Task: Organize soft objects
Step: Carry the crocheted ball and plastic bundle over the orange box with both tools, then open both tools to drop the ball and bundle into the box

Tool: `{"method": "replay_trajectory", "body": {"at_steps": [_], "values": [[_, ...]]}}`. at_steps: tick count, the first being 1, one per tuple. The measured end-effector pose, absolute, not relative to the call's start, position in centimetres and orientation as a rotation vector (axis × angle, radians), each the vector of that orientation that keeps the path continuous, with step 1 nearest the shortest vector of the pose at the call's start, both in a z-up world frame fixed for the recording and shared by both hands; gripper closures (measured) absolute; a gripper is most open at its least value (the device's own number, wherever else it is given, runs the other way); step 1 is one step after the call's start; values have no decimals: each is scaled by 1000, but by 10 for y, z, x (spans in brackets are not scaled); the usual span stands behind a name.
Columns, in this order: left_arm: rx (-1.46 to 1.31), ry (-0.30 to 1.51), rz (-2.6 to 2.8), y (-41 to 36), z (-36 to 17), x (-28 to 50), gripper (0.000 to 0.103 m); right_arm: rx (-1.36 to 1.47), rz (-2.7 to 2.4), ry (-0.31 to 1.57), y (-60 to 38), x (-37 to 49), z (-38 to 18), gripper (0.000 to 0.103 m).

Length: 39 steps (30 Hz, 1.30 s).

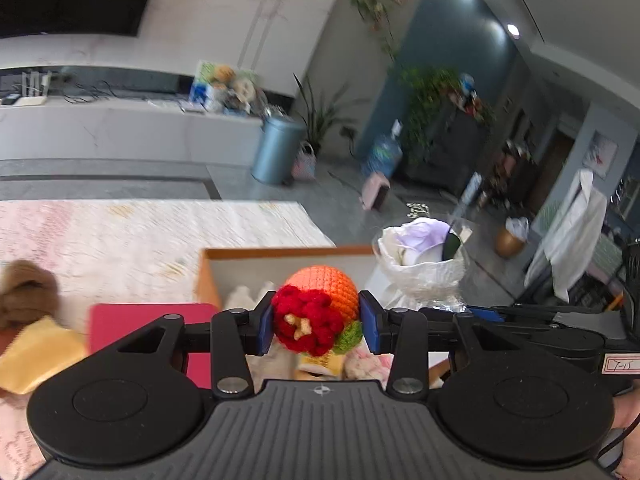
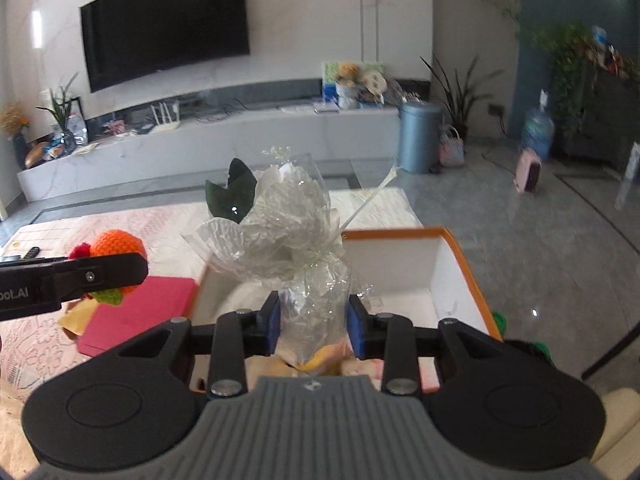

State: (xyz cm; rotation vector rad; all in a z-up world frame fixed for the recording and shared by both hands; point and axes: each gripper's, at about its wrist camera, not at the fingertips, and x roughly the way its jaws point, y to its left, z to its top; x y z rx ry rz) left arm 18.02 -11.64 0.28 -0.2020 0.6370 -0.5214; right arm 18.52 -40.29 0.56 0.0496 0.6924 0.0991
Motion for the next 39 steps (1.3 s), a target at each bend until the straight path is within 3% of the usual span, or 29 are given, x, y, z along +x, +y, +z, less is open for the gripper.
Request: {"method": "replay_trajectory", "body": {"at_steps": [18,32,36,39], "values": [[-54,899,-603,-196,-71,229,55,42,10,1028,-454,257,-74,69],[-35,1009,-561,-204,-84,243,53,-23,3,1093,-449,273,-92,60],[-34,1003,-545,-205,-81,244,45,-40,0,1085,-447,271,-88,55],[-57,983,-546,-199,-76,241,32,-58,4,1074,-445,267,-84,50]]}}
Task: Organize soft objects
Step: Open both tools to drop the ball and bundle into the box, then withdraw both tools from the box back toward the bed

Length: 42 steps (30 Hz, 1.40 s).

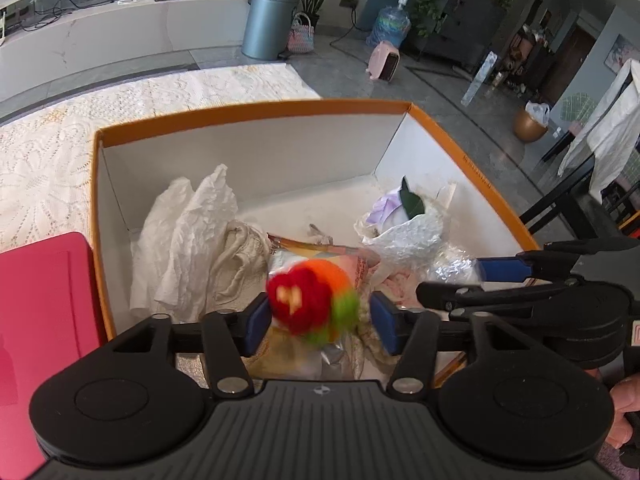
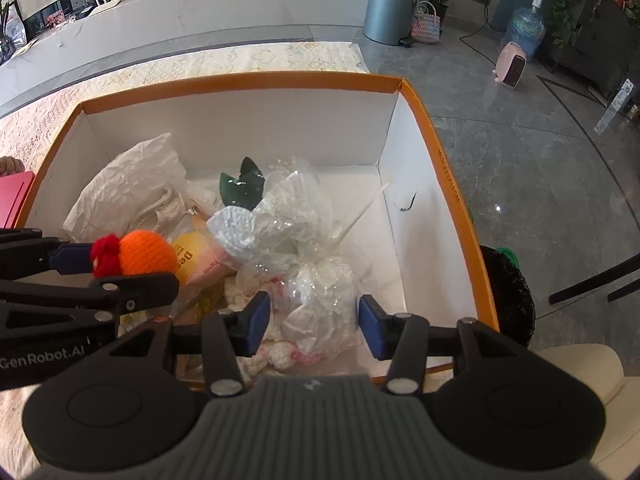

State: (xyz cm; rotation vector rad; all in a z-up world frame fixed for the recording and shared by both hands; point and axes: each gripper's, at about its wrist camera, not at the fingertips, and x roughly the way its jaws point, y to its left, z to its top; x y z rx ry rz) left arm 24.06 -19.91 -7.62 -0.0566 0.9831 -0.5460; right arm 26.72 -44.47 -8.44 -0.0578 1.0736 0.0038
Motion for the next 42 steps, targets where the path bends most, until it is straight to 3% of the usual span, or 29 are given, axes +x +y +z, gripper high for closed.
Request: {"method": "replay_trajectory", "body": {"at_steps": [5,9,15,30,42], "values": [[-72,938,-549,-191,-63,235,21,-96,4,1041,-439,261,-74,42],[-74,898,-546,-185,-52,230,20,-103,7,1015,-436,255,-64,41],[-78,810,-533,-171,-31,214,20,-113,4,947,-427,238,-42,29],[-44,604,-461,-112,3,146,20,-127,52,749,-356,159,-18,27],[-65,610,-308,-42,-16,109,20,-65,94,688,-284,117,-40,27]]}}
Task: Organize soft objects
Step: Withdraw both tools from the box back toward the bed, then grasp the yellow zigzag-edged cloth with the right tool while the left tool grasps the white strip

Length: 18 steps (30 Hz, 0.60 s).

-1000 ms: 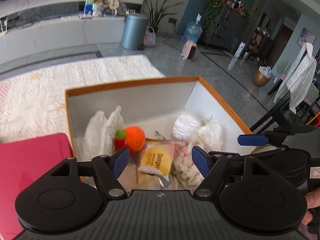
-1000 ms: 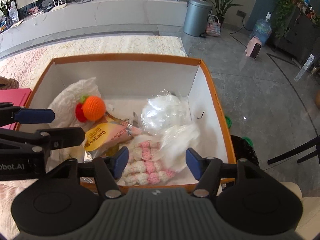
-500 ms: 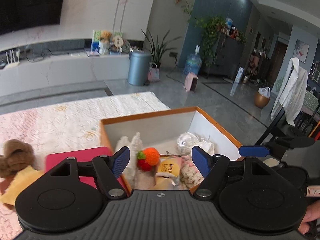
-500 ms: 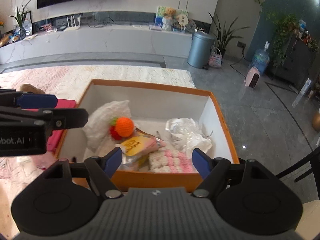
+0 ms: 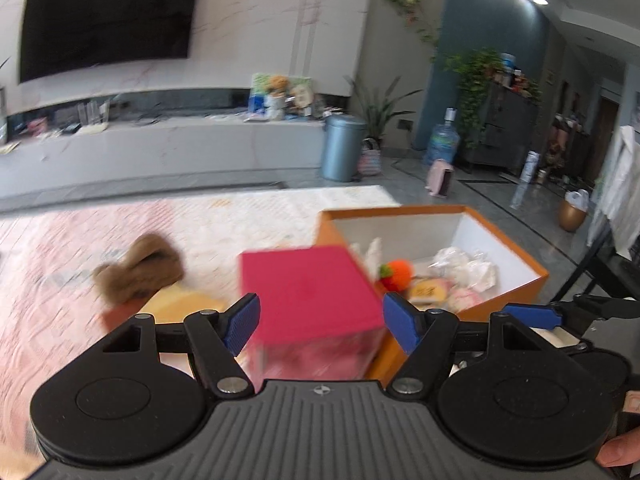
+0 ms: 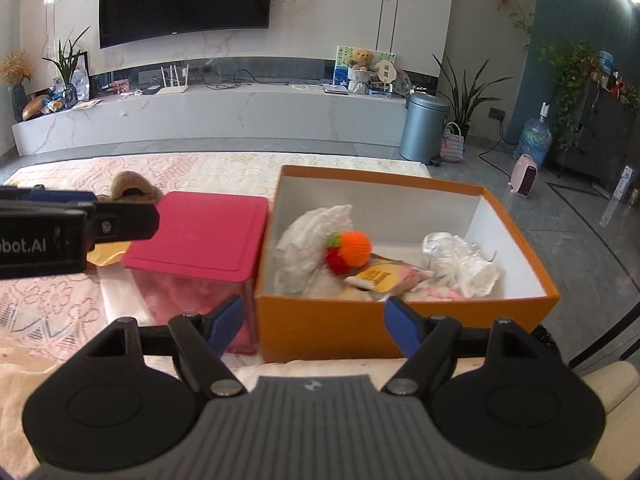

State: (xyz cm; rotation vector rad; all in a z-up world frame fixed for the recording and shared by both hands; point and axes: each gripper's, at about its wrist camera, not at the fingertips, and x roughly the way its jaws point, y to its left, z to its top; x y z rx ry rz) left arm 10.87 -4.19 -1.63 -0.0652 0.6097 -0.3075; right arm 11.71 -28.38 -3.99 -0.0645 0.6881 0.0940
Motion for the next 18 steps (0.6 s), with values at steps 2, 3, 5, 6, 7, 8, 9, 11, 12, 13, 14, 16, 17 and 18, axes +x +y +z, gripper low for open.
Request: {"method": "replay_trajectory", "body": {"at_steps": [2,3,5,6,7,8,9,11,12,13,14,16,17,18], "values": [[-81,626,-281,-30,-23,106,22,-41,111,691,-273,113,-44,27],[-88,636,-262,-20,-27,104,22,-35,118,693,-268,112,-46,27],[-100,652,-231,-6,-33,101,22,-36,135,695,-255,110,-50,27],[-106,661,-215,2,-35,98,23,-39,145,697,-249,109,-52,27],[-111,668,-202,9,-36,97,23,-42,156,701,-242,109,-55,27],[-117,674,-192,16,-38,96,23,-45,169,705,-235,109,-57,27],[-123,680,-183,24,-39,95,23,-49,181,710,-229,109,-58,27],[-133,690,-169,36,-41,94,24,-61,208,719,-215,110,-62,27],[-135,694,-164,42,-43,93,24,-69,220,721,-208,111,-63,27],[-134,699,-161,47,-44,93,24,-78,230,722,-202,111,-64,27],[-131,703,-157,51,-45,93,25,-89,242,721,-197,112,-65,27],[-125,712,-152,61,-50,92,26,-115,266,714,-183,112,-66,28],[-125,717,-151,64,-51,92,27,-128,278,708,-177,113,-66,28],[-128,723,-151,68,-54,91,27,-144,293,702,-170,115,-66,29]]}}
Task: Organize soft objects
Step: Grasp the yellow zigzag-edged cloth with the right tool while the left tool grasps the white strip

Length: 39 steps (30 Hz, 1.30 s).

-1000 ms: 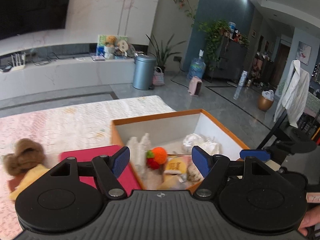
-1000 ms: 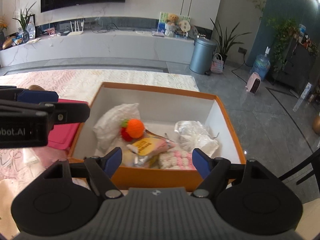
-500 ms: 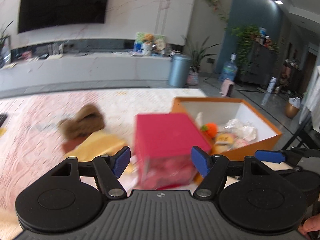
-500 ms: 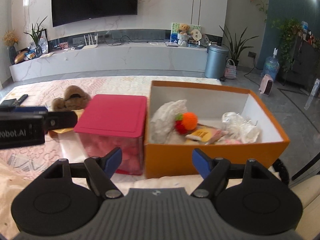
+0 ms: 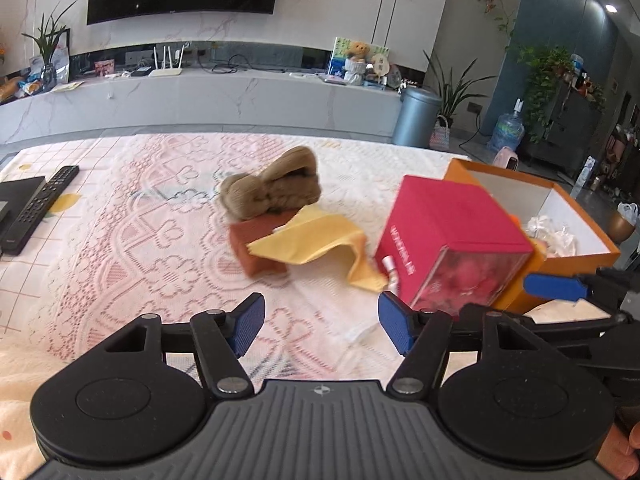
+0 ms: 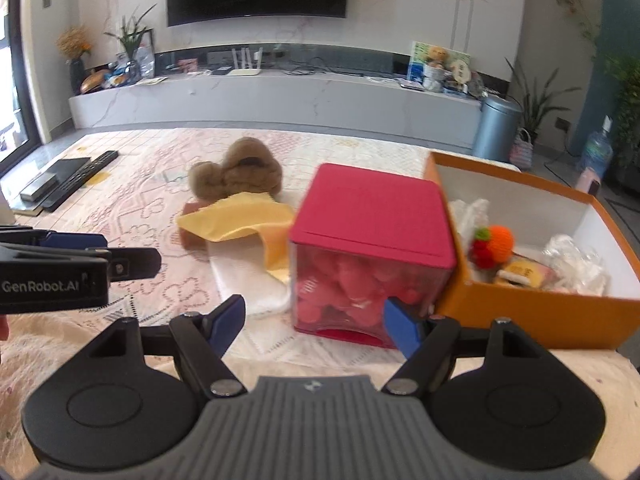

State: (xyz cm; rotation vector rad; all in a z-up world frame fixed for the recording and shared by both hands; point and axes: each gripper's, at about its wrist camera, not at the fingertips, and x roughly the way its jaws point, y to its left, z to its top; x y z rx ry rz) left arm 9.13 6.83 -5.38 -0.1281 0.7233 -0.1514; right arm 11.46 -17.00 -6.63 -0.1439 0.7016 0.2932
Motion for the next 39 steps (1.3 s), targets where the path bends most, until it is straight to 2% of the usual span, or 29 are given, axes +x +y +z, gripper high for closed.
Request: {"method": "replay_trajectory", "body": {"at_steps": [6,14,23,30,32,36,39], "values": [[-137,742,-160,90,-64,90,27,-229,353,692,-141,124,-72,37],[-187,787,-157,111,-76,107,30,-348,421,675,-113,144,-77,41],[-162,813,-180,113,-86,142,34,-682,517,651,-75,193,-95,49],[-193,841,-174,117,-97,160,34,-911,527,656,-49,215,-124,50],[-202,844,-180,118,-99,162,34,-946,526,669,-44,222,-132,59],[-225,851,-214,118,-104,168,34,-941,516,682,-47,232,-135,101],[-219,848,-236,113,-106,171,35,-884,501,628,-57,229,-119,103]]}}
